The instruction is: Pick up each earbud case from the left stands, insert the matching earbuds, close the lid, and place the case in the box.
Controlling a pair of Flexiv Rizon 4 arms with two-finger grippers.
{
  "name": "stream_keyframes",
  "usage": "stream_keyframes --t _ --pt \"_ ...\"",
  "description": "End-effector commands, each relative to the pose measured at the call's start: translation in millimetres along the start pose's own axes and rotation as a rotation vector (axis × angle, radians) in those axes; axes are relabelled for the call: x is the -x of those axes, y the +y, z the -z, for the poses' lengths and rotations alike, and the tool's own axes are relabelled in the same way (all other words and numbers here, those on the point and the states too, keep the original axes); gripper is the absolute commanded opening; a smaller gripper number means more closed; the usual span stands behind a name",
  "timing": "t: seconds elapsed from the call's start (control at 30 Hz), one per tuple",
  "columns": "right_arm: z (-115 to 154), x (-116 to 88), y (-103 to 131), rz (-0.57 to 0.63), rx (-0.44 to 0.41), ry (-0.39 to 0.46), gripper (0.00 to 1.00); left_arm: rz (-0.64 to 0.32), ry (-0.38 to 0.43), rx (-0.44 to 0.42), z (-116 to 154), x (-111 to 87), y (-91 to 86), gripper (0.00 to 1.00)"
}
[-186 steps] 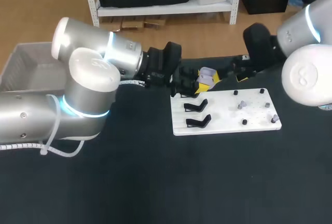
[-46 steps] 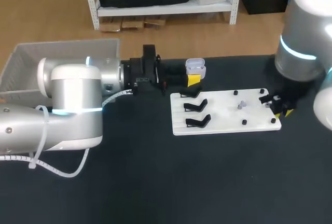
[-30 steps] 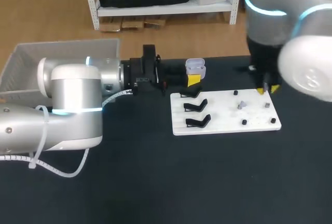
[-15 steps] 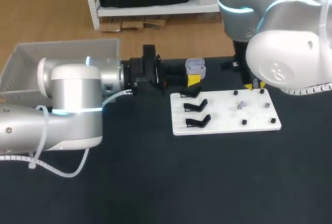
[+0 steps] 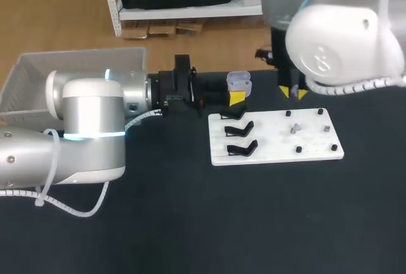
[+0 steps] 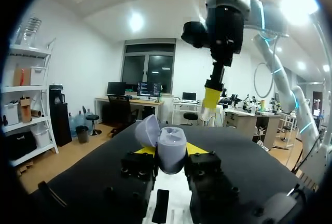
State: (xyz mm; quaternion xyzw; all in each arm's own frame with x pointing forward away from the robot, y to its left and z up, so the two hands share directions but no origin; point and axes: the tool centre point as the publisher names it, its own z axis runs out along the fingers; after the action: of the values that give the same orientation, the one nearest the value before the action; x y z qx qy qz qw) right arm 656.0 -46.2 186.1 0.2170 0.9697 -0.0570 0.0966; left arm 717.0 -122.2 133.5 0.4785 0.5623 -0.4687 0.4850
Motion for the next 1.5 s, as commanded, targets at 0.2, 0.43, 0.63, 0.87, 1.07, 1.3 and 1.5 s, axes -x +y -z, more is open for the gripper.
stream_keyframes --t 0.2,0.43,0.63,0.87,1.07,1.3,1.5 --pt "3 0 22 -0.449 0.177 -0.017 0.00 -0.001 -0.002 0.001 0 -0.4 0.4 0.00" --pt "3 0 22 -0.449 0.177 -0.017 0.00 -0.001 -0.002 0.001 0 -0.4 0.4 0.00" --pt "7 -5 31 -0.417 0.169 -0.011 0.00 -0.001 -0.002 0.001 0 -0.4 0.4 0.00" --pt "19 -3 53 -0.350 0.180 0.037 0.00 -0.001 -0.002 0.001 0 -0.4 0.4 0.00" --pt "26 4 74 -0.305 0.174 0.039 0.00 -0.001 -0.002 0.001 0 -0.4 0.4 0.00" --pt "28 5 92 -0.293 0.142 0.059 0.00 -0.001 -0.002 0.001 0 -0.4 0.4 0.00" --pt "26 5 97 -0.312 0.121 0.069 0.00 -0.001 -0.002 0.001 0 -0.4 0.4 0.00"
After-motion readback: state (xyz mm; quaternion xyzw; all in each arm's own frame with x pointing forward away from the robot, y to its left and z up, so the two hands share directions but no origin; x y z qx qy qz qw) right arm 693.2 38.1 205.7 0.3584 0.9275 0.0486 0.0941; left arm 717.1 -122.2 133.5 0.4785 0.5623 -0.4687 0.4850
